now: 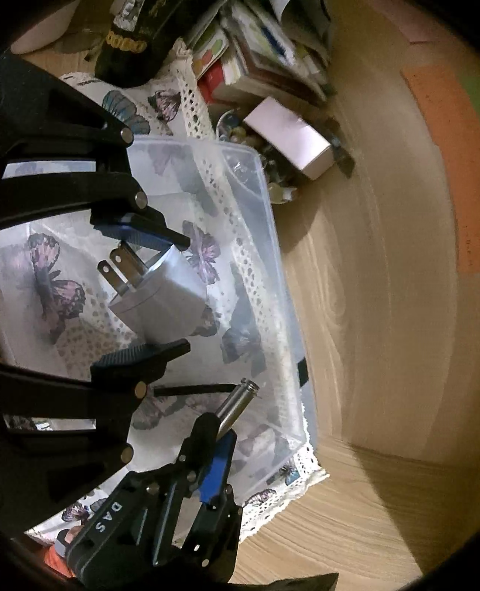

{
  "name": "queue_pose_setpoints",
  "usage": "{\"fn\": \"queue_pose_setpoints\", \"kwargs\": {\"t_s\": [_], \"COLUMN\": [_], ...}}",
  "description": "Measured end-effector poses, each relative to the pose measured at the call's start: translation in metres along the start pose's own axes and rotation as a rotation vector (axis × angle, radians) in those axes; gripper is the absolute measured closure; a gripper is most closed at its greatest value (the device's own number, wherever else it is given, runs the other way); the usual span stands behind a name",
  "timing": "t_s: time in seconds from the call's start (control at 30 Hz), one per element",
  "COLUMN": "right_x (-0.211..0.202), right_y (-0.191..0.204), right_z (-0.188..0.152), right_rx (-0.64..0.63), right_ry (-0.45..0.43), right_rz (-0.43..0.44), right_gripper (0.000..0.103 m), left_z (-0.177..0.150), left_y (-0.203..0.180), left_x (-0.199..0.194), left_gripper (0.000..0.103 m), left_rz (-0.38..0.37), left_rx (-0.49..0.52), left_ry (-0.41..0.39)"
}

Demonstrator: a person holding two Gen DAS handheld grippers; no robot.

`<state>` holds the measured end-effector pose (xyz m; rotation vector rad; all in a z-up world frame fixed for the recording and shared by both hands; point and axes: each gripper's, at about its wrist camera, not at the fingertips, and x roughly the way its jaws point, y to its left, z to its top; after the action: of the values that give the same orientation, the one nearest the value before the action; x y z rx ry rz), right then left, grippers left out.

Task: Organize rigid objects
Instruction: 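Place plug in clear box with left tool while right tool drops silver tube in, then grasp the black cap with left tool while right tool grasps the white TOUCHBeauty device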

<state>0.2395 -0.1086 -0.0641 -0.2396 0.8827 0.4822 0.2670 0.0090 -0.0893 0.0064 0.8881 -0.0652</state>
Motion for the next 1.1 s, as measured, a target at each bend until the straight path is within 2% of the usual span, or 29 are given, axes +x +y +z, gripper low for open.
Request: {"fn": "queue_pose_setpoints", "kwargs": {"t_s": [0.17,0.23,0.37,0.43,0.53,0.63,0.77,0.83,1.1], "right_x": [-0.001,-0.006,-0.025,-0.038,-0.060,-0.081,-0.094,-0.098,-0.093], "right_y": [0.004,0.004,0.007,0.011,0.017,0.023,0.033,0.038,0.065], "right_z": [0.002,0.003,0.005,0.004,0.001,-0.006,-0.021,-0.028,-0.062], "right_rx": [-0.005,-0.004,-0.004,-0.017,-0.030,-0.042,-0.076,-0.088,-0.120], "right_ry": [0.004,-0.002,-0.044,-0.075,-0.123,-0.157,-0.158,-0.144,-0.033], "right_rz": [-0.002,-0.004,0.008,0.005,0.020,0.039,0.066,0.078,0.140], "right_gripper": [0.088,0.087,0.071,0.065,0.051,0.041,0.032,0.031,0.028], "left_z": [-0.003,-0.004,-0.006,-0.009,-0.016,-0.027,-0.048,-0.059,-0.114], "left_y": [0.002,0.002,0.001,0.000,0.004,0.011,0.023,0.028,0.034], "left_x": [0.002,-0.003,-0.023,-0.039,-0.064,-0.089,-0.113,-0.119,-0.118], "left_gripper": [0.055,0.049,0.039,0.027,0.012,0.007,0.004,0.004,0.003], "left_rz": [-0.007,-0.010,0.008,0.019,0.033,0.053,0.092,0.114,0.160], "left_rx": [-0.008,-0.011,-0.004,0.002,-0.011,-0.027,-0.044,-0.053,-0.084], "left_ry": [0.022,0.017,-0.032,-0.066,-0.116,-0.162,-0.198,-0.197,-0.125]}}
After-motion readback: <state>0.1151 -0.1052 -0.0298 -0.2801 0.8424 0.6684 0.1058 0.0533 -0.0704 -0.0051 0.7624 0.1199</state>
